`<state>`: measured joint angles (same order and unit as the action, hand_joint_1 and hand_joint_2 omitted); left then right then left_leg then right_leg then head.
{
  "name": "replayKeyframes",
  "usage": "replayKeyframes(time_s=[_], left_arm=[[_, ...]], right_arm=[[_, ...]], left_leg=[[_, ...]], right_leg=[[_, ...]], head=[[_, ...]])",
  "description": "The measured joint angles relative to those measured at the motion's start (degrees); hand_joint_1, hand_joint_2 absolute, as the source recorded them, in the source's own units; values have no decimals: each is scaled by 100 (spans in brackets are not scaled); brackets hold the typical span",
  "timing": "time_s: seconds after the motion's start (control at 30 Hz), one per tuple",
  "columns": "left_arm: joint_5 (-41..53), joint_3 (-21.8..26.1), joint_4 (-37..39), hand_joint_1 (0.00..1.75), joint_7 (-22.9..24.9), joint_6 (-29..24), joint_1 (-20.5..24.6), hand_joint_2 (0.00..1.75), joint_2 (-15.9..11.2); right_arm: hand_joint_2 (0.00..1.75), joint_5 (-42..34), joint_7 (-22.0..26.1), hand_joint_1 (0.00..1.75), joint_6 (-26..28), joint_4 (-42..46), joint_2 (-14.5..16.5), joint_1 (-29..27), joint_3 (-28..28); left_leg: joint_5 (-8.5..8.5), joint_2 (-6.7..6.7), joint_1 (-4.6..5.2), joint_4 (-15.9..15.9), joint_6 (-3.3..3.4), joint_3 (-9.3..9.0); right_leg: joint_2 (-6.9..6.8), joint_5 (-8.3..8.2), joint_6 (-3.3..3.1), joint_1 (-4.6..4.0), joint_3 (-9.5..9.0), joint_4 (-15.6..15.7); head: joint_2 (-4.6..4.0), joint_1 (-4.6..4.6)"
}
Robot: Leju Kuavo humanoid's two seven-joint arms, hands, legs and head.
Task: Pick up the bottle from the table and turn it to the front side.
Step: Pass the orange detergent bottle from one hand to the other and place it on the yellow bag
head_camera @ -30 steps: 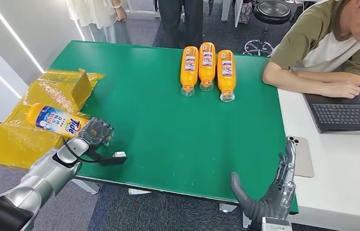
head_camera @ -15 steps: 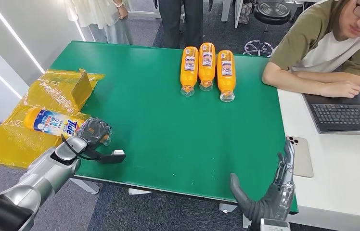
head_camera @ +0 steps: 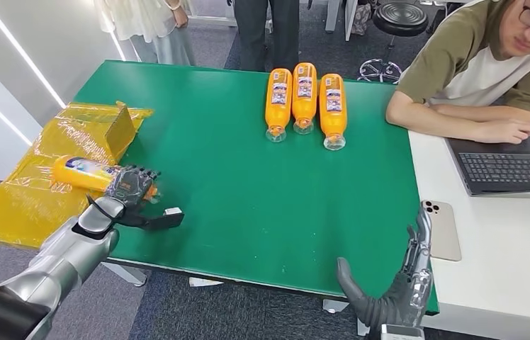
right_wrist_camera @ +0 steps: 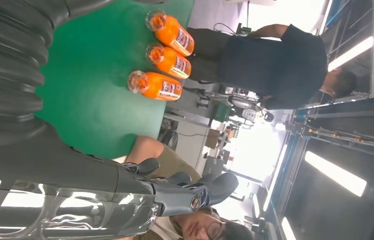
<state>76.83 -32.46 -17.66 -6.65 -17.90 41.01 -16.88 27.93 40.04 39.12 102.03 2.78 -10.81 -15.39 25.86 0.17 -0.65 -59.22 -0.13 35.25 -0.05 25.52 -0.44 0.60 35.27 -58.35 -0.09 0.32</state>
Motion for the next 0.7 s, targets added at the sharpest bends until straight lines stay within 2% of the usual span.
replayKeyframes(time_s=[0.2, 0.43, 0.57, 0.7], left_arm=[[-592, 595, 3, 0, -534, 200, -13, 175, 45], [-768, 1032, 19, 0, -711, 335, -60, 175, 30], [-1126, 1294, 24, 0, -1006, 169, -151, 175, 11], [-1657, 1759, 24, 0, -1269, -168, -364, 175, -10]], right_arm=[[175, -83, 0, 0, 0, 0, -2, -12, -23], [175, -272, 0, 0, 0, -2, -59, 17, -29], [175, -211, 0, 0, 0, -2, -63, -2, -31], [175, -197, 0, 0, 0, 51, -64, -96, -22]], left_leg=[[0, 0, 0, 0, 0, 2], [0, -1, 0, 0, 0, 2], [1, 0, 0, 0, -1, 2], [6, 2, 0, 1, -6, 2]], right_leg=[[0, 0, 0, 0, 0, 0], [-1, 0, 0, 0, 0, 0], [0, 1, -2, 0, 1, 0], [2, 4, -5, 0, 1, 0]], head=[[0, -1], [0, -1], [0, -1], [0, -1]])
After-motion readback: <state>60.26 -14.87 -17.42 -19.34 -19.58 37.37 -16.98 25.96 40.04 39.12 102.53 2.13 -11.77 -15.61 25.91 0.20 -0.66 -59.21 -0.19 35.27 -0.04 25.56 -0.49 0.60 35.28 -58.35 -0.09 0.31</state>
